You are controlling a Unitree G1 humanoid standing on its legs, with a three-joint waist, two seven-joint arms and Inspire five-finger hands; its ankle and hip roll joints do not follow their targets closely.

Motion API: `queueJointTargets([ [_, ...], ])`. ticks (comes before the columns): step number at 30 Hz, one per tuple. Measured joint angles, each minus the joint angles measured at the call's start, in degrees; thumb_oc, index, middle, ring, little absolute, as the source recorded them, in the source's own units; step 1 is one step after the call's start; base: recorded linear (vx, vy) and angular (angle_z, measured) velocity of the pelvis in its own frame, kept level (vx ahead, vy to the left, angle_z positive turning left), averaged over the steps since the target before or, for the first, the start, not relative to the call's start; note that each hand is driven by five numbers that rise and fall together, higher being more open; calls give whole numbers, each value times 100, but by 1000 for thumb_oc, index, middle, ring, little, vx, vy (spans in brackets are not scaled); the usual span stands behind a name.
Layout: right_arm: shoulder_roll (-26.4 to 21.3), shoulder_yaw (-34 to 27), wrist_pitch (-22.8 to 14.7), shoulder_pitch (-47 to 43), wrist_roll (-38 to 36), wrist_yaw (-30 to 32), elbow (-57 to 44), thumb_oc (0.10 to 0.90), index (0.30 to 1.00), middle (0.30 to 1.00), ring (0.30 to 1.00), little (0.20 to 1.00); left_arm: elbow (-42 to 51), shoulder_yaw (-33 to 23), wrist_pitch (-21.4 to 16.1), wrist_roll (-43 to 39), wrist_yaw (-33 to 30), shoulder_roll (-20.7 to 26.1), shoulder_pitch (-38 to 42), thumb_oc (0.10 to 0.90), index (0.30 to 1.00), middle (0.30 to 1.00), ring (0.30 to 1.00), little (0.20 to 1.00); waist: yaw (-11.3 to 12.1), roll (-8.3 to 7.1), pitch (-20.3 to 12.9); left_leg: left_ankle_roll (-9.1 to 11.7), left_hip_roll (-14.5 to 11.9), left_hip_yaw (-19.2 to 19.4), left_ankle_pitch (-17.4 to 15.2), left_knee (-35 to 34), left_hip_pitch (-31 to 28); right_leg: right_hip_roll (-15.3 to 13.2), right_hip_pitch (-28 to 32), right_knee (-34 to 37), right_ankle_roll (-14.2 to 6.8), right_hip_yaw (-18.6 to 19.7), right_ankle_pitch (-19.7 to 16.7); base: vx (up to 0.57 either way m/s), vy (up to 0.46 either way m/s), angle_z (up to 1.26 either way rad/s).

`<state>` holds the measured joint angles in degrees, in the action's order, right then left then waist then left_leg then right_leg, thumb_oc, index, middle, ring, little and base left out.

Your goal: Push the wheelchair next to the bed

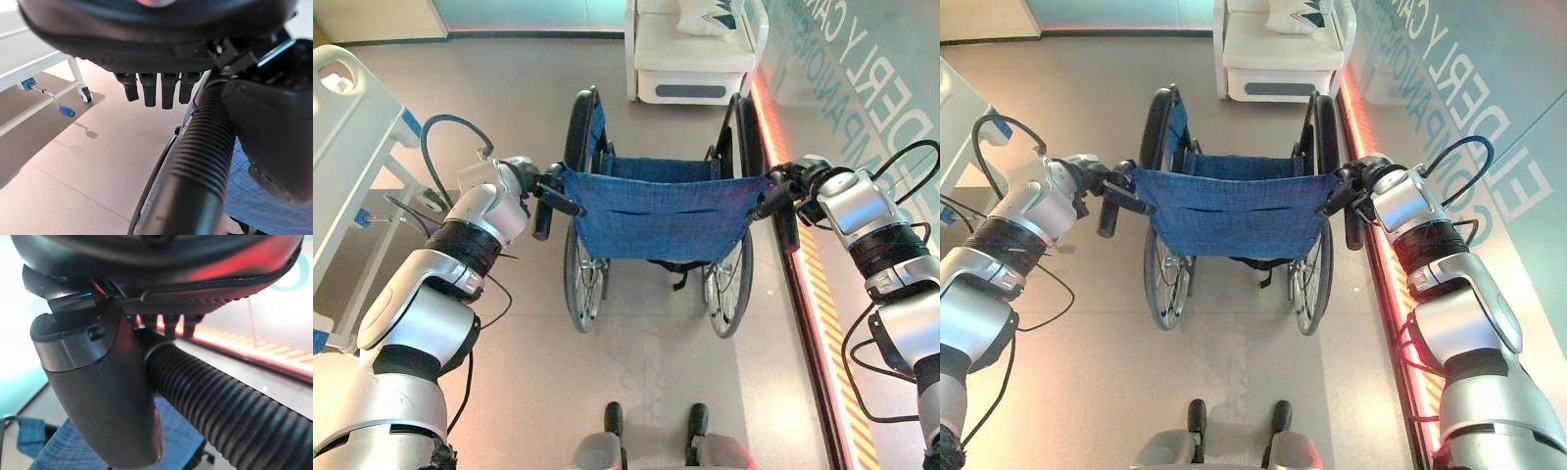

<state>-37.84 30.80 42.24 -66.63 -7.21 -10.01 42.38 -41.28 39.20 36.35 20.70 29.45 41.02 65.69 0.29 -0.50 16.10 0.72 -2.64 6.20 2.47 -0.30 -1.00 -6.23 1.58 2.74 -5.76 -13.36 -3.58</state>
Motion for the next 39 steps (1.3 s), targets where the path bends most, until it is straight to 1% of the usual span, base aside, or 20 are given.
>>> queueJointTargets([
  [2,53,42,15,-28,-1,-15,70,800,900,900,900,900,-100,98,-45,0,42,-5,2,800,900,900,900,900,-24,41,-37,0,-2,-2,0,25,8,1,-2,-6,4,3,-3,0,0,0],
  [5,96,159,14,-44,-22,-51,217,800,900,900,900,900,-309,109,-57,0,67,-154,4,800,900,900,900,900,-30,104,-96,0,-4,0,0,31,7,1,-3,-14,8,5,-6,0,0,0],
  [12,129,160,14,-45,-2,-151,415,800,900,900,900,900,-394,118,-92,-9,124,-240,3,800,900,900,900,900,24,100,-129,-1,-7,10,0,64,8,-1,-33,-87,15,22,-5,1,2,-1],
  [14,137,160,22,-45,63,-301,509,800,900,900,900,900,-418,173,-104,-12,130,-263,1,800,900,900,900,900,55,85,-183,-2,-8,19,1,65,18,-1,-54,-96,15,25,-5,0,0,0],
  [17,193,160,146,-58,474,-677,583,800,900,900,900,900,-438,259,-117,-15,135,-297,-1,800,900,900,900,900,77,56,-241,-2,-8,19,1,67,25,-1,-60,-99,15,26,-5,0,0,0],
  [19,206,157,203,-69,524,-806,637,800,900,900,900,900,-441,285,-128,-17,137,-302,-1,800,900,900,900,900,83,29,-260,-2,-7,19,1,69,25,-2,-60,-102,15,28,-5,0,0,0],
  [22,312,127,237,-117,672,-1105,951,800,900,900,900,900,-481,325,-173,-25,138,-312,-2,800,900,900,900,900,94,-71,-325,-2,-8,19,1,69,26,-3,-60,-102,16,29,-4,0,0,0],
  [27,329,122,266,-94,634,-1448,1165,800,900,900,900,900,-488,334,-179,-25,141,-320,-16,800,900,900,900,900,112,-203,-407,-2,-5,30,1,75,42,-11,-89,-116,15,39,-4,0,0,0],
  [32,321,113,271,-91,143,-1437,1316,800,900,900,900,900,-568,390,-184,-24,136,-317,-17,800,900,900,900,900,95,-220,-431,-2,-4,31,1,87,47,-15,-113,-152,17,42,-3,0,0,0],
  [33,320,114,270,-91,0,-1399,1345,765,848,848,848,848,-601,408,-187,-24,134,-318,-17,800,900,900,900,900,86,-218,-435,-2,-5,31,1,87,47,-15,-114,-157,17,42,-2,0,0,0],
  [34,323,114,260,-79,-60,-1371,1352,593,589,589,589,589,-606,427,-191,-24,125,-318,-17,800,900,900,900,900,78,-214,-440,-2,-6,31,1,87,46,-15,-118,-166,19,44,-1,0,0,0],
  [35,323,116,243,-77,-105,-1346,1354,400,300,300,300,300,-610,432,-197,-24,123,-319,-17,800,900,900,900,900,75,-210,-443,-2,-6,31,1,87,46,-16,-123,-173,19,46,-1,0,0,0],
  [36,323,116,183,-41,-324,-1174,1352,400,300,300,300,300,-647,439,-220,-24,119,-323,-21,728,792,792,792,792,70,-208,-462,-2,-6,38,1,87,50,-17,-138,-186,21,55,0,0,0,0],
  [37,324,118,161,-33,-389,-1113,1343,400,300,300,300,300,-658,439,-224,-24,116,-325,-25,728,792,792,792,792,68,-208,-470,-2,-5,39,1,87,52,-17,-141,-187,21,57,0,26,24,-5],
  [38,378,154,77,10,-729,-745,1340,400,300,300,300,300,-699,439,-235,-24,83,-331,-77,400,300,300,300,300,49,-203,-530,-2,-4,40,1,87,66,-21,-166,-193,21,67,0,17,23,-5],
  [39,411,153,28,62,-952,-432,1261,400,300,300,300,300,-713,431,-242,-27,40,-338,-98,400,300,300,300,300,46,-203,-538,-2,-4,39,1,92,65,-24,-169,-199,22,69,1,17,26,-6],
])
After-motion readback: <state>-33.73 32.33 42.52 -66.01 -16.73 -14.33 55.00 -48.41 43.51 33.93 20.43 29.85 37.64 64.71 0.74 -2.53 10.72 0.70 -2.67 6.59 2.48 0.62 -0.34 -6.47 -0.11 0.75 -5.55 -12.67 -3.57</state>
